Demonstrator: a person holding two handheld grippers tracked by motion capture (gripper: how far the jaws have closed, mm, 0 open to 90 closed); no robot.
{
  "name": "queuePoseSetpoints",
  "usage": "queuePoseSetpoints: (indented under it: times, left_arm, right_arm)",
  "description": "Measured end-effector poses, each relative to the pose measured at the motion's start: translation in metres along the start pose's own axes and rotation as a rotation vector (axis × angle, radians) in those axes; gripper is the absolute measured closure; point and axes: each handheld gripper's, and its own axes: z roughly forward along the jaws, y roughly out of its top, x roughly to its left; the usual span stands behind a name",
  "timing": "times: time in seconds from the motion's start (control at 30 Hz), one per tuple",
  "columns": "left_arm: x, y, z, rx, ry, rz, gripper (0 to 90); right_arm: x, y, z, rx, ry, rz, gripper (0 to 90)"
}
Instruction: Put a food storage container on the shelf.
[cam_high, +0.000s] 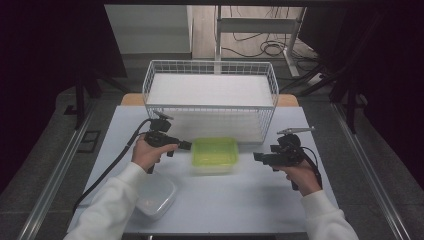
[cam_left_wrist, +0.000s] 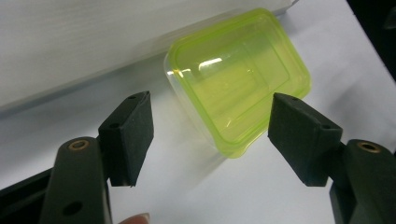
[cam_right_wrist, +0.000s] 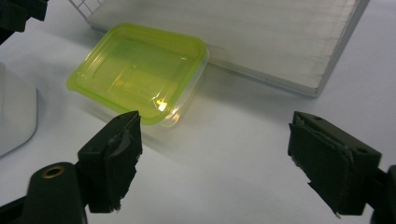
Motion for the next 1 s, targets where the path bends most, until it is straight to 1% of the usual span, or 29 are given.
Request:
queuePoseSetpoints:
  times: [0.03,0.07,0.1,0.13,0.17,0.27,0.3,0.37,0.4,0.47,0.5,0.53,0.57,0.6,0.63,0.7,0.73,0.77,0.8,0.87,0.9,0.93,1.0]
  left_arm:
    - [0.000,0.000,0.000,0.000,0.000,0.000,31.3]
    - [0.002,0.002,0.001,0.002,-0.013,-0.014,31.7]
    - [0.003,0.003,0.002,0.007,-0.023,-0.017,32.1]
    - [0.003,0.003,0.002,0.007,-0.023,-0.017,32.6]
    - [0.006,0.005,0.004,0.020,-0.036,-0.025,33.2]
    - [0.009,0.007,0.007,0.030,-0.040,-0.030,33.9]
    - [0.011,0.008,0.010,0.037,-0.043,-0.041,34.4]
    - [0.009,0.007,0.015,0.042,-0.043,-0.051,34.8]
    - [0.009,0.007,0.017,0.045,-0.044,-0.048,35.2]
    - [0.009,0.006,0.021,0.069,-0.040,-0.031,36.1]
    - [0.008,0.005,0.024,0.069,-0.042,-0.039,36.5]
    - [0.008,0.005,0.027,0.059,-0.039,-0.060,37.1]
    - [0.009,0.006,0.028,0.075,-0.033,-0.061,37.9]
    - [0.009,0.006,0.028,0.075,-0.033,-0.061,38.7]
    - [0.010,0.006,0.032,0.072,-0.039,-0.073,39.4]
    - [0.012,0.007,0.035,0.084,-0.058,-0.072,40.8]
    - [0.012,0.007,0.037,0.088,-0.067,-0.098,41.5]
    - [0.012,0.007,0.039,0.091,-0.075,-0.103,42.4]
    - [0.013,0.007,0.041,0.105,-0.069,-0.099,43.1]
    - [0.014,0.008,0.045,0.117,-0.067,-0.108,44.1]
    - [0.015,0.008,0.046,0.116,-0.070,-0.118,44.4]
    - [0.015,0.008,0.046,0.116,-0.070,-0.118,44.7]
    - [0.017,0.009,0.048,0.119,-0.065,-0.126,45.4]
  right_arm:
    - [0.000,0.000,0.000,0.000,0.000,0.000,19.9]
    - [-0.001,0.003,0.005,0.011,0.025,0.012,23.0]
    - [-0.001,0.004,0.008,0.014,0.029,0.014,23.9]
    - [-0.001,0.004,0.008,0.014,0.029,0.014,23.9]
    - [-0.001,0.008,0.013,0.025,0.034,0.018,25.9]
    - [-0.001,0.012,0.017,0.030,0.038,0.023,28.0]
    - [-0.001,0.016,0.021,0.024,0.051,0.037,30.1]
    - [-0.001,0.020,0.026,0.026,0.072,0.054,31.6]
    - [0.000,0.021,0.030,0.029,0.076,0.060,32.4]
    - [0.002,0.025,0.037,0.036,0.079,0.067,33.8]
    - [0.003,0.026,0.041,0.041,0.080,0.071,34.6]
    - [0.003,0.027,0.044,0.048,0.080,0.077,35.2]
    - [0.003,0.028,0.047,0.053,0.082,0.086,36.0]
    - [0.003,0.028,0.050,0.057,0.085,0.095,36.6]
    - [0.003,0.028,0.052,0.061,0.089,0.106,37.3]
    - [0.003,0.028,0.056,0.068,0.089,0.115,37.9]
    - [0.003,0.028,0.058,0.071,0.088,0.118,38.5]
    - [0.002,0.028,0.060,0.069,0.090,0.122,39.0]
    - [0.002,0.028,0.062,0.069,0.094,0.127,39.6]
    - [0.001,0.027,0.066,0.069,0.096,0.139,40.8]
    - [0.000,0.027,0.068,0.072,0.095,0.147,41.3]
    - [0.000,0.027,0.068,0.072,0.095,0.147,41.3]
    - [-0.001,0.026,0.074,0.078,0.107,0.160,43.1]
